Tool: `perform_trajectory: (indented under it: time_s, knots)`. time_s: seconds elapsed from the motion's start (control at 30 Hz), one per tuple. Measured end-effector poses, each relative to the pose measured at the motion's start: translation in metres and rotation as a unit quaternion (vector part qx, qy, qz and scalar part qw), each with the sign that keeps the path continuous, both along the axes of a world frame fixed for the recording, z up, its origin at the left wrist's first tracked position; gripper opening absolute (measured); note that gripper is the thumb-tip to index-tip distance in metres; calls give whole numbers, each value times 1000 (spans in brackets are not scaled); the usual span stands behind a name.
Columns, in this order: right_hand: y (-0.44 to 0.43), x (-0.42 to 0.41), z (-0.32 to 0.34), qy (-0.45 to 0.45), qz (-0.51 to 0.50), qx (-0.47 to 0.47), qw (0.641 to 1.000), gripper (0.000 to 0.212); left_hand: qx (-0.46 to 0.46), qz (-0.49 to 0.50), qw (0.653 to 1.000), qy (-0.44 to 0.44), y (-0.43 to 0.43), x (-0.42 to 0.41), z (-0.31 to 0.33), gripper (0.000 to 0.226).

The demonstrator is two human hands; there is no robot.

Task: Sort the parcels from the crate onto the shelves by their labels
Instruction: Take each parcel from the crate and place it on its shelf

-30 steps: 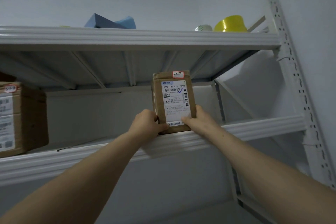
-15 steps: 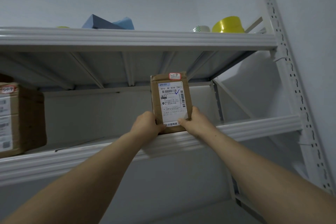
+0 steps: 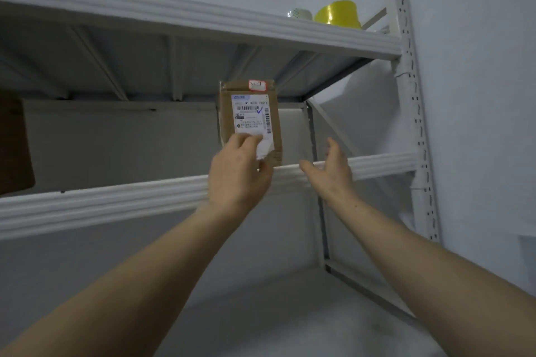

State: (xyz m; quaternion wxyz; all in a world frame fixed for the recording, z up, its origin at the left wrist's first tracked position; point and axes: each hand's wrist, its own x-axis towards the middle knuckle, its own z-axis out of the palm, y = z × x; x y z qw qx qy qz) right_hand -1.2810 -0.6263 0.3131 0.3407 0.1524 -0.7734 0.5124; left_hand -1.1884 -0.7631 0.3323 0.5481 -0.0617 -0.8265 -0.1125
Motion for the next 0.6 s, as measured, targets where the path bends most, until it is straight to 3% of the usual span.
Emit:
perform_trajectory:
  time_s: [0.07, 0.23, 0.43, 0.6]
  knots:
    - [21, 17, -21, -24, -34, -1, 999, 76, -35, -38, 998, -31, 14, 2, -20, 42]
    - [83, 87, -95, -151, -149, 54, 976, 76, -87, -125, 966, -210, 58, 9, -85, 51]
    - [151, 215, -197, -302, -292, 41, 906, 74, -157, -230, 877, -391, 129, 61, -184, 61]
    - [184, 350, -269, -408, -388, 5, 826, 74, -256, -295, 795, -465, 193, 136, -249, 67]
